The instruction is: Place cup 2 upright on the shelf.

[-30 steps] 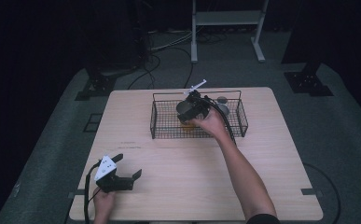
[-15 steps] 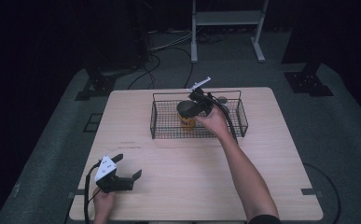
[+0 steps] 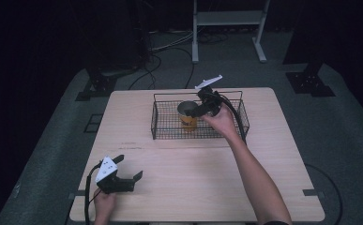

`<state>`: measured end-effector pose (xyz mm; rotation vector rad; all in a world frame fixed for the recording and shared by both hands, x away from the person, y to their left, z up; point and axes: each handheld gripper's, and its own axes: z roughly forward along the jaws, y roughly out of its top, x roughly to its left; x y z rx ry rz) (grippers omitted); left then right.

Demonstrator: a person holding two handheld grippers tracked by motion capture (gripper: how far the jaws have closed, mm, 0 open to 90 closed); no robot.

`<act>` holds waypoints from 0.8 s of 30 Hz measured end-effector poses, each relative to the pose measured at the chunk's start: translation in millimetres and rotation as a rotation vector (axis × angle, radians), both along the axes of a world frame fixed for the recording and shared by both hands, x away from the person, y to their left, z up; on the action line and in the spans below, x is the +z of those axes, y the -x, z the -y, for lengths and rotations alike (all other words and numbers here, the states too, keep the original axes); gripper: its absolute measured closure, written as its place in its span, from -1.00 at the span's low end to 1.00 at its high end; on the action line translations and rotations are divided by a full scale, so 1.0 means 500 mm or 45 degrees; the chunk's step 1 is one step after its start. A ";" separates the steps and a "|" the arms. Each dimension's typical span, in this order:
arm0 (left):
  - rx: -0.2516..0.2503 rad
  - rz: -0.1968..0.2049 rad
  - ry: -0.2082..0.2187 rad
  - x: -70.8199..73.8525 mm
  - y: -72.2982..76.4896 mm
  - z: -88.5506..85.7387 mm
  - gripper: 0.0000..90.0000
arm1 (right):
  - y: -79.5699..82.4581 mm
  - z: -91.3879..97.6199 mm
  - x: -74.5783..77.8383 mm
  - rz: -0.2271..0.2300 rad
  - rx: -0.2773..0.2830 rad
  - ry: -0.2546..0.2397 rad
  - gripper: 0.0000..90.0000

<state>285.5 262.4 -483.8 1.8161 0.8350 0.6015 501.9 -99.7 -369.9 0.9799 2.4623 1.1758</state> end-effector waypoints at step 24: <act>-0.003 0.006 -0.020 -0.001 0.001 0.003 -1.00 | 0.089 0.138 0.024 0.039 -0.030 -0.014 -1.00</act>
